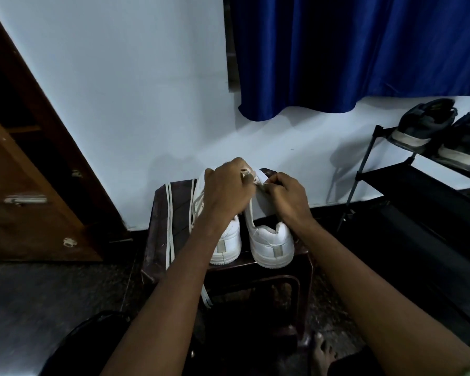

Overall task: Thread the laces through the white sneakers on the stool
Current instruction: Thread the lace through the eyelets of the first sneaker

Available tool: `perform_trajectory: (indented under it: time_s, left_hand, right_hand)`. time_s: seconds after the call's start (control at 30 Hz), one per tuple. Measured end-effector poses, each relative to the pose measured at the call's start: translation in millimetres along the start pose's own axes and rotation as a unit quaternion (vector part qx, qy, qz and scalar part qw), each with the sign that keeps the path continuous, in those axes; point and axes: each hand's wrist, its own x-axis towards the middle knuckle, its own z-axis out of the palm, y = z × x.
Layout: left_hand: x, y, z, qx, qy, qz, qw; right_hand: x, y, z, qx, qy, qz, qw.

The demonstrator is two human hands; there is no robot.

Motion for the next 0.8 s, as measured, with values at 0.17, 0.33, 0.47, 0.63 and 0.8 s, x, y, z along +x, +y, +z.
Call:
perform_trajectory:
  time_s: [0.17,0.33,0.47,0.63,0.8]
  left_hand:
    - [10,4,-17,-0.437,0.027,-0.11,0.892]
    - [9,3,-32,-0.458,0.033,-0.172,0.871]
    - [0,-9,-14,-0.091,0.056,-0.124,0.987]
    - [-3,-17,0,0.049,0.093,-0.091,0.99]
    - [0,-9,-6,0.035,-0.054,0.043,0.997]
  right_hand:
    - [-1,-3,-1,0.002,-0.007,-0.002,1.0]
    - [-5,-7,-2,-0.041,-0.001,-0.045,0.998]
    - [-5,-7,-5,-0.115,-0.006,-0.114,0.987]
    - [-5,-15,-7,-0.137,-0.001,-0.097,0.986]
    - [4,-19,-18,-0.085,-0.05,-0.06,0.993]
